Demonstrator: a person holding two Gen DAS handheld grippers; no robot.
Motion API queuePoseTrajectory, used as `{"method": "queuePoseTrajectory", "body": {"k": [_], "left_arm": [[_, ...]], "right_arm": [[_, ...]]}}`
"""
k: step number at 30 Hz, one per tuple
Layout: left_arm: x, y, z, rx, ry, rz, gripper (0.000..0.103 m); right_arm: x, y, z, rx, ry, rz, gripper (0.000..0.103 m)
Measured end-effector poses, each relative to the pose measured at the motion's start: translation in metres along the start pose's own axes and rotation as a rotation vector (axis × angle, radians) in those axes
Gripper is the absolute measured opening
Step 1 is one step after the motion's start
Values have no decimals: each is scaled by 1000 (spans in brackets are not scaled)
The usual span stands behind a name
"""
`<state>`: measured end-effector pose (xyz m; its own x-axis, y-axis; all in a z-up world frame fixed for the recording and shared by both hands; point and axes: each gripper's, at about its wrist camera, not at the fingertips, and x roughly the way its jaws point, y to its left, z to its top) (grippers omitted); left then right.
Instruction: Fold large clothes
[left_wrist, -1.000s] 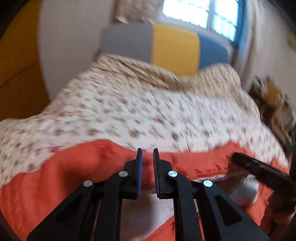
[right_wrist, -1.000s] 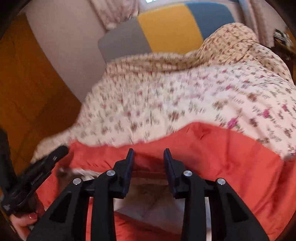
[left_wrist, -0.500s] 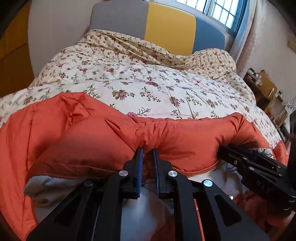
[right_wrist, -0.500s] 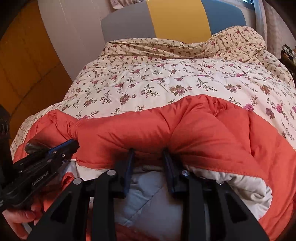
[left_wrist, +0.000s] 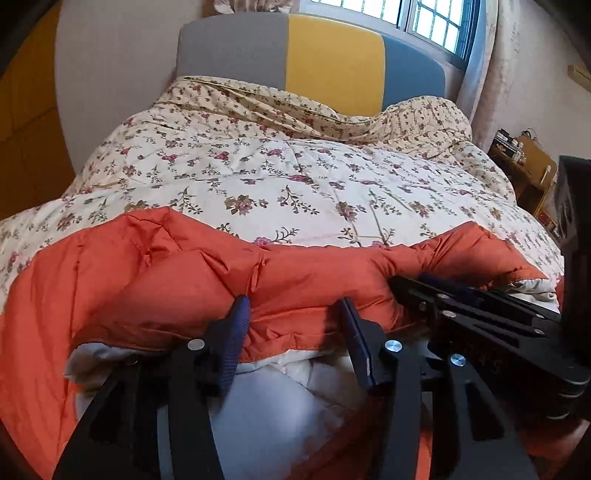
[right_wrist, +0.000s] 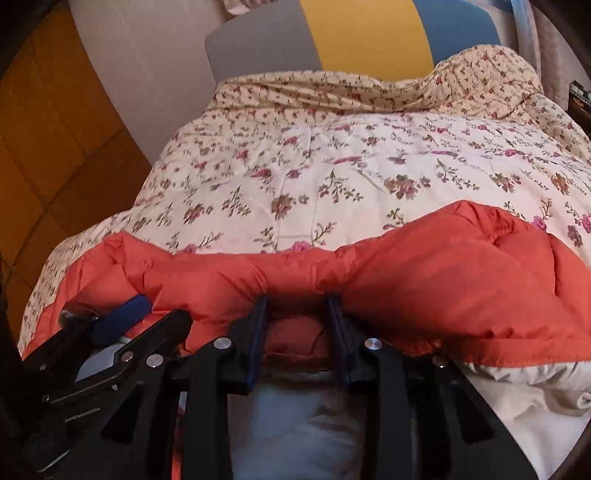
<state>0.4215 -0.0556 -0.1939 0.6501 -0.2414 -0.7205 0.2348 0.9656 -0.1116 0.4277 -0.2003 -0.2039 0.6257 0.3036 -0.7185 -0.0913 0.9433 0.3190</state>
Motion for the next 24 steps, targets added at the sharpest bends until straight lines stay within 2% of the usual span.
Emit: {"method": "queuePoseTrajectory", "body": {"k": [3,6,8,9,10,11,13,14,15,18,20,23,24], "left_arm": [[5,1,0,-4,9,-2,50],[1,3,-2,-15,4,-16,50],[-7,4,-2,-25,-3,-31,52],[-18,5,-4,-32,-16,-46,54],[-30,6,-6,-36,-35,-57,64],[-42,7,-9,-37,-66,-57,80],[-58,10,-12,-43,-120,-14,86],[-63,15,-14,-60,-133,9,86],[-62,18,-14,-77,-124,21,86],[-35,32,-17,-140,-13,69,86],[-24,30,-19,-123,11,79,88],[-18,19,-17,-68,38,120,93],[-20,17,-17,-56,39,130,94]], "right_arm": [[-5,-2,0,0,4,13,31],[-39,-15,-2,90,-19,91,32],[-71,-23,-8,92,-77,60,35],[-89,-30,-14,74,-118,5,36],[-98,-33,-17,67,-138,-24,37],[-105,-39,-21,61,-150,-53,35],[-101,-55,-29,69,-133,-136,37],[-95,-63,-31,94,-109,-133,36],[-83,-73,-34,136,-72,-114,35],[-74,-72,-36,115,-76,-129,34],[-71,-67,-37,97,-77,-153,35],[-73,-71,-34,109,-67,-127,36],[-78,-70,-32,105,-66,-110,40]]}}
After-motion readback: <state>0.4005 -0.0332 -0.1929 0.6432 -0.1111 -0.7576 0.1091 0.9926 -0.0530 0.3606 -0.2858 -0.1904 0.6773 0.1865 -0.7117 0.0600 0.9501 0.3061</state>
